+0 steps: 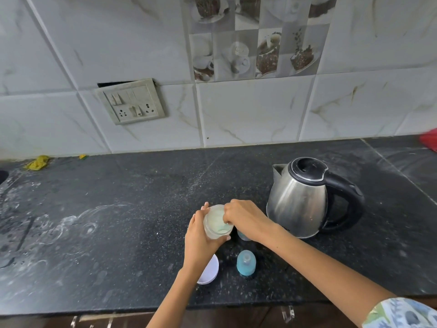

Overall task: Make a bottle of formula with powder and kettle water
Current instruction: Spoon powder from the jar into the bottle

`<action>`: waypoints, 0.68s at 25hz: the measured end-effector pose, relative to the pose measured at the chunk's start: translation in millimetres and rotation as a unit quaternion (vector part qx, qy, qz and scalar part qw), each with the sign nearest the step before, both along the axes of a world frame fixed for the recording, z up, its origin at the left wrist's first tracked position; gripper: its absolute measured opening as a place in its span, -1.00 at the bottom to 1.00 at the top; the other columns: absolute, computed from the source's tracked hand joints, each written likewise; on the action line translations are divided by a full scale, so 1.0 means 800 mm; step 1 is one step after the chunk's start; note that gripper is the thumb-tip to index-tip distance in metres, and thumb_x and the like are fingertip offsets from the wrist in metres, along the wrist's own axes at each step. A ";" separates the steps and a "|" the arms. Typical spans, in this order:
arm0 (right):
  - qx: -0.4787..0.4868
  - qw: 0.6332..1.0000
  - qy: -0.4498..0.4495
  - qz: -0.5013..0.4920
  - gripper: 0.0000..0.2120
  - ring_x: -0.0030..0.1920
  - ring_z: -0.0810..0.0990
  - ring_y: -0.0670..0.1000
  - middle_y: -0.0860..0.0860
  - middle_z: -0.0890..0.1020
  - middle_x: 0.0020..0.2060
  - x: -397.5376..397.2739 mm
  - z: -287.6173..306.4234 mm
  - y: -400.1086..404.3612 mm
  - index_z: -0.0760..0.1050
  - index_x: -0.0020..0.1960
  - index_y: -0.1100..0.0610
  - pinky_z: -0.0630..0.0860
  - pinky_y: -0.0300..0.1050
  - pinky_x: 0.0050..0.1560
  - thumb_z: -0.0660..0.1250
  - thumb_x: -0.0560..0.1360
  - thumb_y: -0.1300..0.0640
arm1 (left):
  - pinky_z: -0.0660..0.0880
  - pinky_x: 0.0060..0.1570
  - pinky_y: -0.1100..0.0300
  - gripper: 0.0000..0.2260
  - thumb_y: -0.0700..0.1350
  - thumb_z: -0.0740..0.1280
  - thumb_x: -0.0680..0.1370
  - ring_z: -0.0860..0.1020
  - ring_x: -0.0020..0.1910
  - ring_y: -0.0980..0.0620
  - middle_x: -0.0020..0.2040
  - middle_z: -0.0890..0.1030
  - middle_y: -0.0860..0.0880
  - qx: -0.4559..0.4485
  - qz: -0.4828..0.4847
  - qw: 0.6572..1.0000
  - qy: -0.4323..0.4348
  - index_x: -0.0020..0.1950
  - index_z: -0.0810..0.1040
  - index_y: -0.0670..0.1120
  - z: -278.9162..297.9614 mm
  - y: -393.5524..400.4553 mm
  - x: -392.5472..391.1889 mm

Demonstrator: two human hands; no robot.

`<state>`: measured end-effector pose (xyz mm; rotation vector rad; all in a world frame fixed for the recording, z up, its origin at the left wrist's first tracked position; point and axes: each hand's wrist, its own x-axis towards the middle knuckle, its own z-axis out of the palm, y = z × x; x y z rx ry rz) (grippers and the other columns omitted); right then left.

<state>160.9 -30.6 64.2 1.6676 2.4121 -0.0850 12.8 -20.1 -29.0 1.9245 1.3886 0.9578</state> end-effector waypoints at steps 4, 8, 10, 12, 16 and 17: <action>-0.020 1.000 -0.013 0.020 -0.80 -0.14 0.40 0.10 0.23 0.52 -0.04 -0.004 0.001 -0.004 0.58 0.07 0.28 0.31 -0.11 -0.23 0.32 0.46 0.41 | 0.49 0.14 0.09 -0.31 0.08 0.61 0.17 0.45 0.31 0.10 0.38 0.29 0.32 0.002 -0.004 1.000 0.002 0.17 0.33 0.15 0.000 -0.002 0.000; -0.023 0.994 0.106 -0.022 -0.77 -0.12 0.42 0.08 0.18 0.48 -0.16 -0.001 -0.008 -0.004 0.59 0.08 0.32 0.51 0.08 0.07 0.19 0.57 0.28 | 0.49 0.21 -0.02 -0.29 0.05 0.61 0.18 0.42 0.37 0.08 0.44 0.34 0.24 0.004 -0.008 1.000 0.006 0.22 0.33 0.15 -0.002 -0.005 0.001; -0.041 0.990 0.130 -0.039 -0.77 -0.10 0.49 0.15 0.18 0.54 -0.13 -0.002 -0.007 -0.005 0.61 0.08 0.28 0.49 0.03 0.06 0.20 0.57 0.27 | 0.48 0.21 0.04 -0.29 0.05 0.61 0.19 0.42 0.36 0.08 0.44 0.36 0.22 0.007 -0.007 1.000 0.008 0.23 0.34 0.12 -0.003 -0.006 0.000; -0.061 0.985 0.144 -0.068 -0.80 -0.08 0.59 0.13 0.16 0.64 -0.01 -0.007 -0.005 -0.007 0.66 0.09 0.18 0.45 -0.07 -0.05 0.29 0.56 0.23 | 0.47 0.15 0.16 -0.30 0.05 0.61 0.19 0.44 0.33 0.11 0.42 0.37 0.22 0.015 -0.010 1.000 0.012 0.23 0.35 0.10 -0.004 -0.007 -0.001; -0.040 0.951 0.278 -0.130 -0.86 -0.25 0.57 -0.08 0.05 0.74 -0.04 -0.007 -0.014 -0.006 0.72 0.03 0.10 0.38 -0.33 -0.18 0.44 0.49 0.16 | 0.51 0.12 0.11 -0.32 0.07 0.60 0.20 0.47 0.29 0.11 0.42 0.38 0.21 0.018 -0.013 1.000 0.015 0.21 0.36 0.07 -0.002 -0.008 -0.002; -0.039 0.933 0.320 -0.160 -0.85 -0.14 0.63 -0.06 0.05 0.74 -0.05 -0.005 -0.016 -0.006 0.72 0.02 0.11 0.43 -0.33 -0.10 0.48 0.46 0.15 | 0.51 0.12 0.08 -0.33 0.08 0.60 0.19 0.48 0.29 0.10 0.42 0.39 0.21 0.017 -0.009 1.000 0.013 0.20 0.36 0.08 -0.001 -0.007 -0.002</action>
